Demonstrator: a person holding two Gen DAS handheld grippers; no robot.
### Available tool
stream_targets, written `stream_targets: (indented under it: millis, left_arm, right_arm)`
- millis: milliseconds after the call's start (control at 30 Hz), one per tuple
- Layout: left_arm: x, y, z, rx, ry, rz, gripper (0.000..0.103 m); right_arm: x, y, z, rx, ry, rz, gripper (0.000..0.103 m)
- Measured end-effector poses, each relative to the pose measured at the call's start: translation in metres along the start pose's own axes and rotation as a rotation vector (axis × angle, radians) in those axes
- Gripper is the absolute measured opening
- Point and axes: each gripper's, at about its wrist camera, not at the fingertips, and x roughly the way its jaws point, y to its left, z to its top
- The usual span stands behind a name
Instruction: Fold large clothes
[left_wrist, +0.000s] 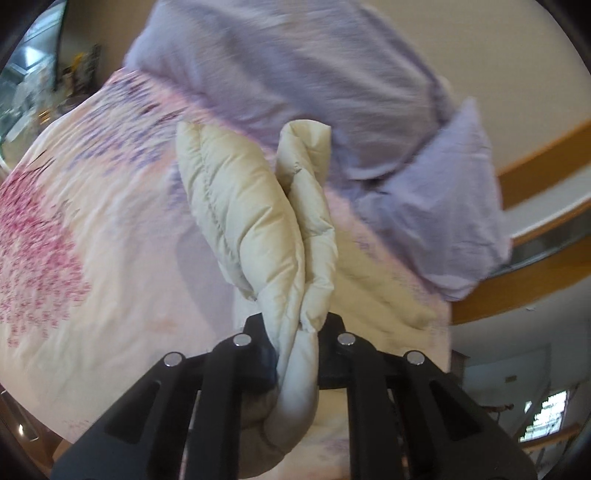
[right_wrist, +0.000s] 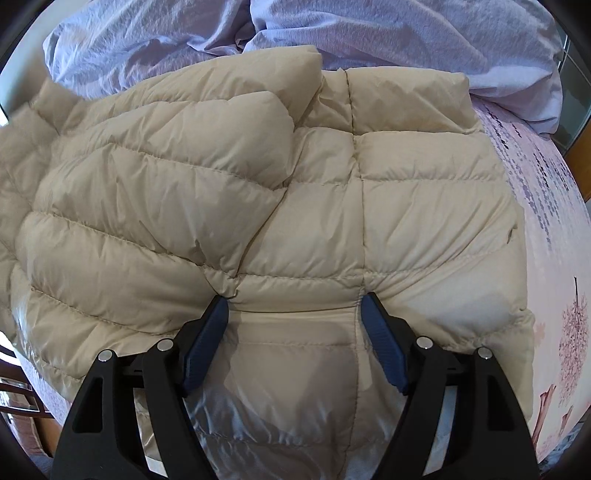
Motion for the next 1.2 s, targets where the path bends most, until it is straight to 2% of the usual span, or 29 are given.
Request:
stream_targets:
  millis: [133, 333, 500, 633, 833, 1067, 1200]
  left_arm:
    - [0.003, -0.045, -0.002, 0.047, 0.012, -0.075, 0.013]
    - [0.014, -0.115, -0.021, 0.129, 0.063, -0.182, 0.013]
    - [0.039, -0.168, -0.046, 0.194, 0.128, -0.229, 0.013]
    - [0.063, -0.194, -0.063, 0.223, 0.181, -0.236, 0.013]
    - [0.099, -0.212, -0.077, 0.225, 0.232, -0.211, 0.013]
    - [0.123, -0.220, -0.086, 0.234, 0.260, -0.177, 0.013]
    - [0.134, -0.222, -0.093, 0.238, 0.281, -0.160, 0.014]
  right_arm:
    - [0.001, -0.001, 0.000, -0.006, -0.001, -0.002, 0.076]
    - [0.002, 0.001, 0.003, -0.014, 0.002, 0.000, 0.076]
    - [0.003, 0.000, 0.005, -0.015, 0.008, 0.001, 0.076]
    - [0.001, -0.002, 0.006, -0.022, 0.006, 0.011, 0.076]
    - [-0.005, -0.011, 0.006, -0.025, -0.008, 0.053, 0.076]
    - [-0.027, -0.042, 0.003, 0.018, -0.043, 0.120, 0.076]
    - [-0.049, -0.066, -0.002, 0.029, -0.070, 0.109, 0.076]
